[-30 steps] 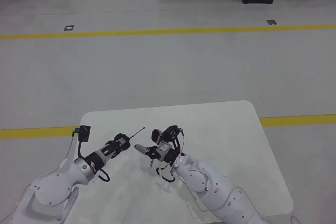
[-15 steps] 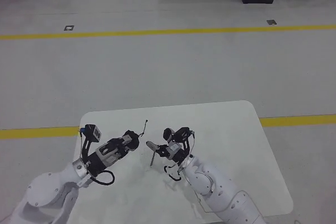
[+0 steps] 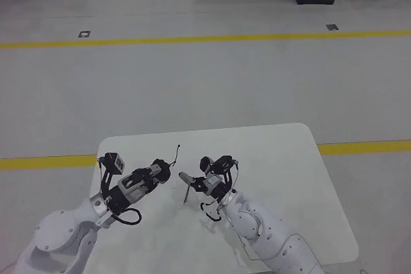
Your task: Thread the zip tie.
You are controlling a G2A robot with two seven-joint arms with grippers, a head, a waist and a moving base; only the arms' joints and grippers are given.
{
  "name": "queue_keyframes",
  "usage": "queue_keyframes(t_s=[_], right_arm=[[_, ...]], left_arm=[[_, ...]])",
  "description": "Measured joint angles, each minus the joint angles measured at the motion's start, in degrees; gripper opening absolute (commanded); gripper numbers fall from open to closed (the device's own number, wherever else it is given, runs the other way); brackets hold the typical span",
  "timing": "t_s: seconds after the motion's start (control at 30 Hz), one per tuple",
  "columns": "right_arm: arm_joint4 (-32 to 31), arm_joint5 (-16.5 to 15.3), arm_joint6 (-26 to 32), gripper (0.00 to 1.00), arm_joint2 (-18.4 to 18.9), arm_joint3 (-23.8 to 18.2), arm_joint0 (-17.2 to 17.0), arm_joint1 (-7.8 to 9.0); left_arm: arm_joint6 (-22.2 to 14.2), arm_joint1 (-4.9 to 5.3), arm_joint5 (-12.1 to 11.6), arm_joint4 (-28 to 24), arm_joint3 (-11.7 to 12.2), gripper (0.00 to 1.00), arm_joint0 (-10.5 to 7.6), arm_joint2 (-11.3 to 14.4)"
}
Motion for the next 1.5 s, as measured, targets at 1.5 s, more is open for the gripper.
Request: queue_keyframes(t_s=[1.5], right_arm=[[-34.89, 8.02, -30.27, 1.0, 3.32, -10.1, -2.71, 0.44]], left_arm=[[-16.62, -4.74, -15.24, -47.68, 14.71, 0.0, -3.62, 11.66]])
